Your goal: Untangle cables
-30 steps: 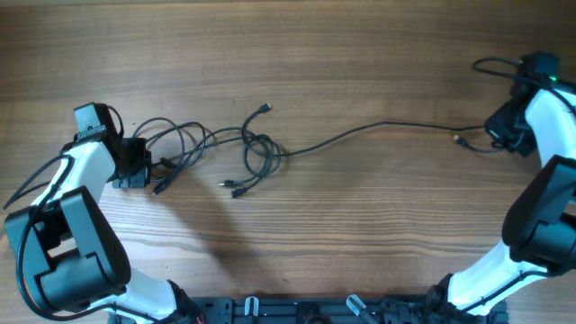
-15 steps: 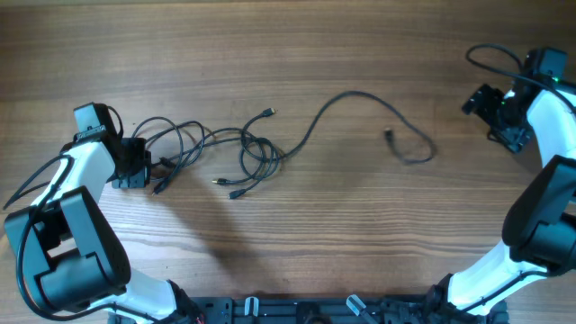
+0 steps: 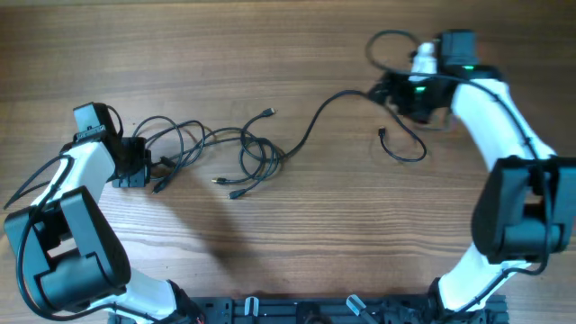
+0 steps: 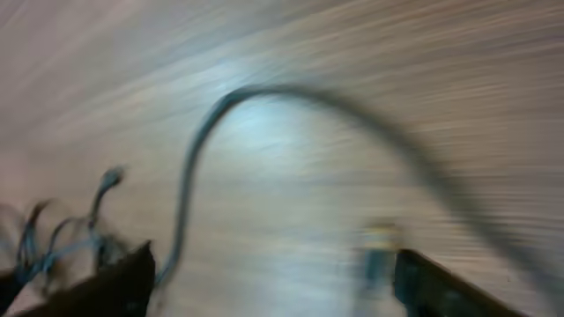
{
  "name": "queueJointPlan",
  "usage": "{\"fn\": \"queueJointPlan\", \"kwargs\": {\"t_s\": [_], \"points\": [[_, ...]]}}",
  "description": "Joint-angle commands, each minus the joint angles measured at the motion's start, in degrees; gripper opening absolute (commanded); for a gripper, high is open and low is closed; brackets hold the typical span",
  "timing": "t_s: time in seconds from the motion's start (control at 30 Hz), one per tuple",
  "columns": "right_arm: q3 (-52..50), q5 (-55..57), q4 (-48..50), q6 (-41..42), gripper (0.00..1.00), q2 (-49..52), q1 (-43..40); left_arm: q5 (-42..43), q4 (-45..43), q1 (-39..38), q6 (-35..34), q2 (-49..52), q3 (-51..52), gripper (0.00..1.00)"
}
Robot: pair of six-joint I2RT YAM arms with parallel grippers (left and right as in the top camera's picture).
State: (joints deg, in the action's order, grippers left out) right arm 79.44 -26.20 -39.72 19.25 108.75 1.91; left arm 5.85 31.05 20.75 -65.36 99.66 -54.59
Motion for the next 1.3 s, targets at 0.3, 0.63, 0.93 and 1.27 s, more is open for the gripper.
{"fn": "queueJointPlan", "kwargs": {"t_s": [0.3,0.63,0.93,1.27], "points": [[0.7,-2.2,2.0,34.6,0.54,0.9,17.2,0.1,-0.1,0.5,0.7,0.4,0.4,0.11],[0.7,6.0,2.8,44.9,0.36,1.9,25.2,1.8,-0.2,0.5,0.6,0.4,0.4,0.12],[0.7,16.6,2.8,64.1,0.36,6.7,33.5,1.8,-0.2,0.5,0.6,0.4,0.4,0.13],[0.7,17.3,4.2,68.1,0.35,12.9,35.4,1.8,-0.2,0.5,0.6,0.4,0.4,0.12]]}}
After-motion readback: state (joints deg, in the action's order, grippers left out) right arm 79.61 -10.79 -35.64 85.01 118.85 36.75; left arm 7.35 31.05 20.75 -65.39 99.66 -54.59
